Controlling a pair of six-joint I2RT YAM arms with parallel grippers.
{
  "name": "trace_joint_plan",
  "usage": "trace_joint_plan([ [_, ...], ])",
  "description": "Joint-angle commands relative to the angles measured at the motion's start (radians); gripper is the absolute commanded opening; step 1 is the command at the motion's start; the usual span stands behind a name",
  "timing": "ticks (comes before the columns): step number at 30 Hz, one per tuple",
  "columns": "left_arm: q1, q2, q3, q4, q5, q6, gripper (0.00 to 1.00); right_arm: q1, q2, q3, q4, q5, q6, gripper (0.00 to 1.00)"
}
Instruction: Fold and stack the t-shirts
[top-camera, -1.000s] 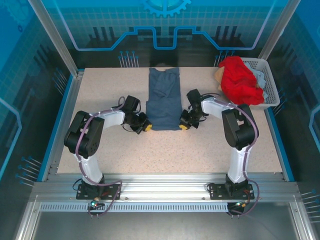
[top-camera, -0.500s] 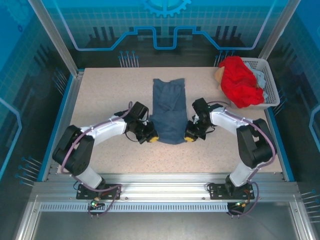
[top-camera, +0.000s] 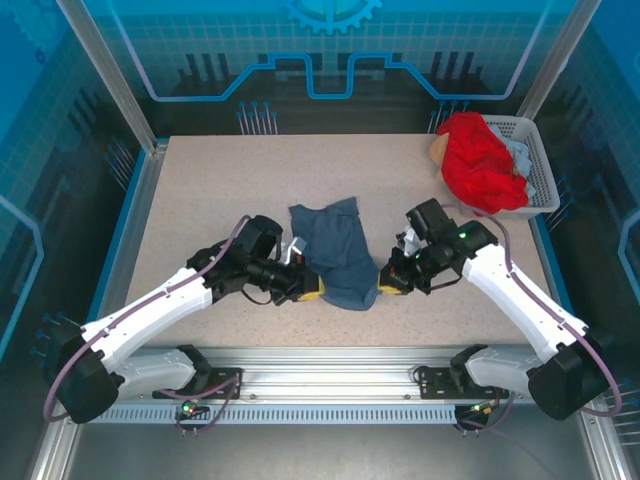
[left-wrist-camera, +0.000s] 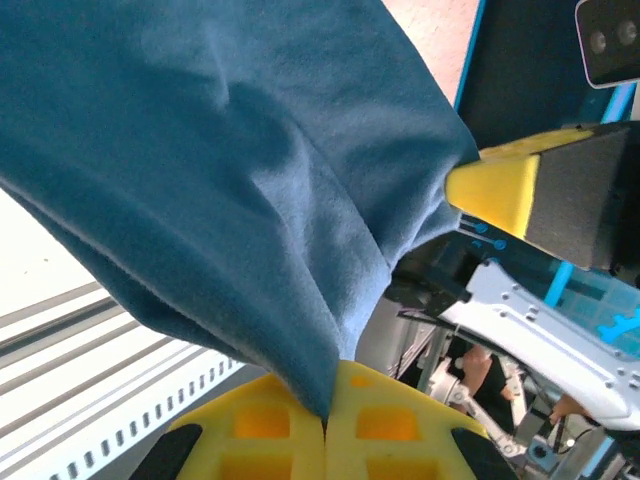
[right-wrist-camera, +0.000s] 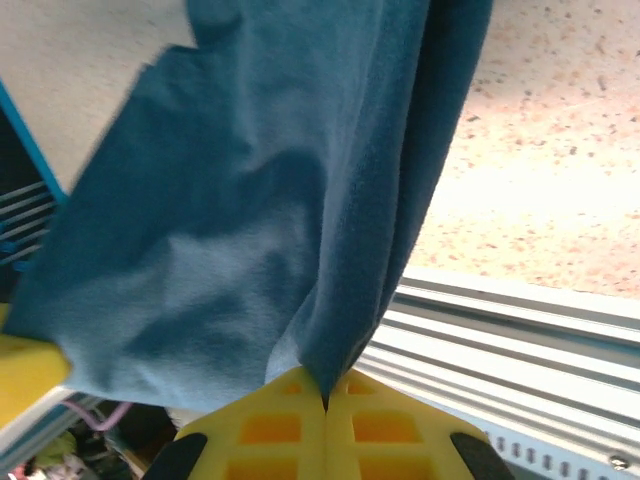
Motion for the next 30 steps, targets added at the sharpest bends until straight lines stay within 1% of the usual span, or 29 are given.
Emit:
trace_joint_plan([
  [1, 0.044, 0.002, 0.039, 0.052, -0.054, -0.075, 0.0, -0.022, 0.048, 0.109, -0.058, -0.017, 0.071, 0.0],
  [3, 0.084, -0.002, 0.054, 0.073, -0.092, -0.109, 0.0, -0.042, 0.094, 0.18, -0.087, 0.012, 0.073, 0.0],
  [5, 0.123, 0.003, 0.04, 0.135, -0.107, -0.158, 0.0, -0.064, 0.128, 0.22, -0.07, 0.019, 0.095, 0.0],
  [9, 0.202, 0.06, 0.012, 0.26, -0.087, -0.243, 0.0, -0.103, 0.245, 0.29, -0.017, -0.021, 0.127, 0.0],
  [11, 0.237, 0.099, 0.021, 0.293, -0.079, -0.258, 0.0, -0.116, 0.31, 0.351, -0.016, -0.009, 0.125, 0.0],
  [13, 0.272, 0.15, 0.043, 0.289, -0.069, -0.257, 0.0, -0.127, 0.375, 0.411, 0.001, 0.01, 0.124, 0.0],
  [19, 0.367, 0.352, 0.1, 0.367, -0.023, -0.272, 0.0, -0.158, 0.622, 0.607, 0.056, 0.01, 0.137, 0.0],
  [22, 0.424, 0.47, 0.122, 0.46, 0.0, -0.314, 0.0, -0.162, 0.77, 0.75, 0.051, 0.037, 0.142, 0.0],
  [24, 0.464, 0.565, 0.183, 0.46, 0.0, -0.299, 0.02, -0.165, 0.88, 0.85, 0.081, 0.033, 0.142, 0.0],
  [25, 0.481, 0.606, 0.216, 0.447, 0.002, -0.284, 0.03, -0.165, 0.934, 0.899, 0.101, 0.019, 0.141, 0.05],
  [26, 0.5, 0.652, 0.257, 0.422, -0.005, -0.268, 0.09, -0.164, 0.996, 0.95, 0.149, -0.02, 0.131, 0.2],
  [27, 0.517, 0.686, 0.289, 0.408, -0.012, -0.254, 0.22, -0.165, 1.061, 1.019, 0.152, -0.039, 0.118, 0.33],
  [28, 0.53, 0.714, 0.317, 0.391, -0.023, -0.239, 0.3, -0.167, 1.119, 1.097, 0.123, -0.039, 0.104, 0.4],
  [30, 0.552, 0.747, 0.371, 0.356, -0.047, -0.192, 0.46, -0.17, 1.225, 1.252, 0.054, -0.016, 0.049, 0.48],
])
